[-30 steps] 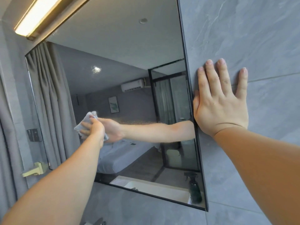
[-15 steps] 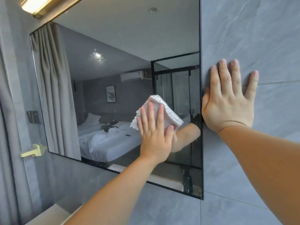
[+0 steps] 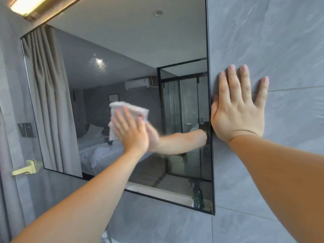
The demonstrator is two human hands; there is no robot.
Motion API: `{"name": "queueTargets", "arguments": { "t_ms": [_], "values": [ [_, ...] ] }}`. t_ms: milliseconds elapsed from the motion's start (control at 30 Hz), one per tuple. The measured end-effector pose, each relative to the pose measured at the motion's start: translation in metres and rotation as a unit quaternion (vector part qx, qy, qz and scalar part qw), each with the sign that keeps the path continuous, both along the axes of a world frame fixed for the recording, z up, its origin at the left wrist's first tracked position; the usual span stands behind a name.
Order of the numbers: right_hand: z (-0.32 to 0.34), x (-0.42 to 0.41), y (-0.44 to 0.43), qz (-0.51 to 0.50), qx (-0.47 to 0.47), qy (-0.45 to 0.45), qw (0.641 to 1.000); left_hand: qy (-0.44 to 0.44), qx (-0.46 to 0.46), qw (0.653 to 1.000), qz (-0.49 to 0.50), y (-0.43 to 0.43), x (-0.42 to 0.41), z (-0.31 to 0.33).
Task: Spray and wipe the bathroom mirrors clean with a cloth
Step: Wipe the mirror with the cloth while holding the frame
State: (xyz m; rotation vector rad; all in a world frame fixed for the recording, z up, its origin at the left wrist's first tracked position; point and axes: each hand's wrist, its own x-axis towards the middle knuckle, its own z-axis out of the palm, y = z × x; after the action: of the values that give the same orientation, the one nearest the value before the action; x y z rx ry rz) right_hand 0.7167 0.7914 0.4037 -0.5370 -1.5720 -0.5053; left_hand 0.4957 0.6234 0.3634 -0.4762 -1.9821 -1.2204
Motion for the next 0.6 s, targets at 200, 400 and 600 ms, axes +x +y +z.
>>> {"name": "queueTargets", "arguments": {
  "t_ms": [200,400,600],
  "values": [
    [-0.001,0.004,0.0,-0.01,-0.013,-0.021,1.0,0.363,-0.276,0.886,-0.079,0.049,0.102,0.023],
    [-0.001,0.003,0.0,-0.018,-0.007,-0.027,0.999,0.368,-0.303,0.877,-0.057,0.05,0.1,0.026],
    [0.002,0.008,-0.004,-0.004,-0.021,-0.038,0.999,0.312,-0.359,0.877,-0.068,0.043,0.109,0.033]
  ]
}}
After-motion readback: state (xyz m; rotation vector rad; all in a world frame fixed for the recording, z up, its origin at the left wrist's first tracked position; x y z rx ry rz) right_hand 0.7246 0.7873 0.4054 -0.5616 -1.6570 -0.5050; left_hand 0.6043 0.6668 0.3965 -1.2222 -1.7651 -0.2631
